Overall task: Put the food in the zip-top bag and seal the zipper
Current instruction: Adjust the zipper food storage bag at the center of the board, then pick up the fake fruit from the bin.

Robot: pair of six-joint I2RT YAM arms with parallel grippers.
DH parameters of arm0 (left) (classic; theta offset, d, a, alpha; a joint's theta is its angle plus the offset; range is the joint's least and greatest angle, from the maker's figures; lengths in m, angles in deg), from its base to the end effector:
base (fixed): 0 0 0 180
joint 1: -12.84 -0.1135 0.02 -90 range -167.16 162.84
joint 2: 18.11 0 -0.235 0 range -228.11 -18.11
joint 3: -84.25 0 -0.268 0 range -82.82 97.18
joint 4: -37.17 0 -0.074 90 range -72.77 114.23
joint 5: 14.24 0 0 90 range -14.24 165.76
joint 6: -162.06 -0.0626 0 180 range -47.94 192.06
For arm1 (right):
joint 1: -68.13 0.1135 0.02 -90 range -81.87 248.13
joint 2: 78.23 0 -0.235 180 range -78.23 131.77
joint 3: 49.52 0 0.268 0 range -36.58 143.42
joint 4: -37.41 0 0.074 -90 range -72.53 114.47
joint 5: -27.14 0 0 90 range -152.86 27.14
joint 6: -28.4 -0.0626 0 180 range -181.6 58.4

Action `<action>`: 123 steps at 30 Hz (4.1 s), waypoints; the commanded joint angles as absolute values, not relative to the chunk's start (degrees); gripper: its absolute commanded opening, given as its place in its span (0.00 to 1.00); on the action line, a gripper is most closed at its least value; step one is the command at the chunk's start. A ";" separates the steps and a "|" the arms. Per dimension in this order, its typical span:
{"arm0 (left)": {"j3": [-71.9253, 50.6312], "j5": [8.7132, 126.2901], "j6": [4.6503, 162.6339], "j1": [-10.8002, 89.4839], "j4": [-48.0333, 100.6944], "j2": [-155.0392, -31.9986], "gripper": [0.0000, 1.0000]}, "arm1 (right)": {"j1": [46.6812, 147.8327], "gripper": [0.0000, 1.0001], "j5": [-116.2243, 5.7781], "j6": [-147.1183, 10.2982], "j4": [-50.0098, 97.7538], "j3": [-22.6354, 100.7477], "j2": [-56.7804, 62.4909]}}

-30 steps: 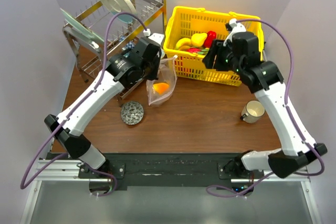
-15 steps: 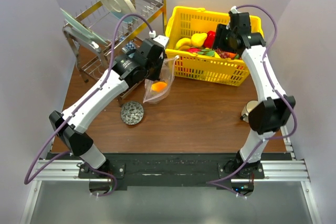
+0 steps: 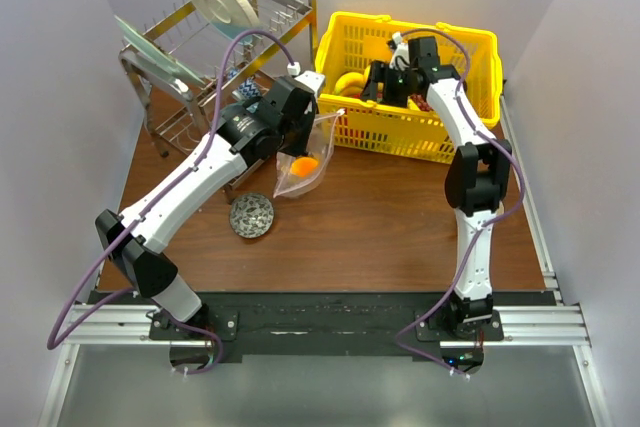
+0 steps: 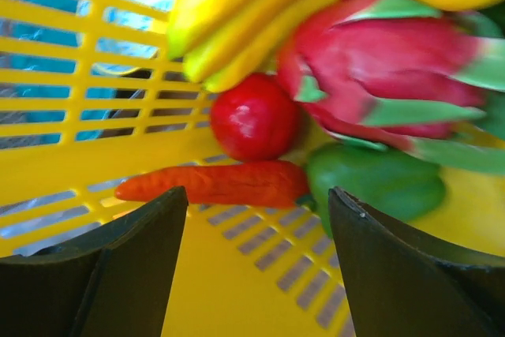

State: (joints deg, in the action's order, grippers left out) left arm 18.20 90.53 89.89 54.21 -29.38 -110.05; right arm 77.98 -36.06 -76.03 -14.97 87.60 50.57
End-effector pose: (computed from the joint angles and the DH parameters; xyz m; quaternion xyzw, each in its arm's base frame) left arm 0.2900 -0.2341 0.3544 0.1380 0.9056 -0.0862 0.3917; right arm 0.5132 0.1178 0.2451 -0.0546 0.8985 0.2884 0.3263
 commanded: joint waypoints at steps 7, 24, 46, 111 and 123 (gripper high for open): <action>17.82 90.62 89.20 54.06 -27.45 -109.43 0.00 | 79.29 0.80 -11.62 -73.74 -0.04 82.68 47.53; 18.43 90.62 88.85 54.06 -27.80 -109.96 0.00 | 84.83 0.79 -31.47 -57.99 -20.80 98.50 59.32; 19.49 90.26 88.94 54.06 -28.33 -111.72 0.00 | 83.52 0.55 -59.09 -59.83 -21.24 98.44 55.73; 17.38 86.05 90.52 54.06 -26.22 -109.34 0.00 | 78.59 0.59 -41.17 -70.03 -20.54 78.40 21.48; 16.94 85.61 90.87 54.06 -25.43 -109.26 0.00 | 87.01 0.60 -21.39 -79.09 -1.20 42.45 -7.02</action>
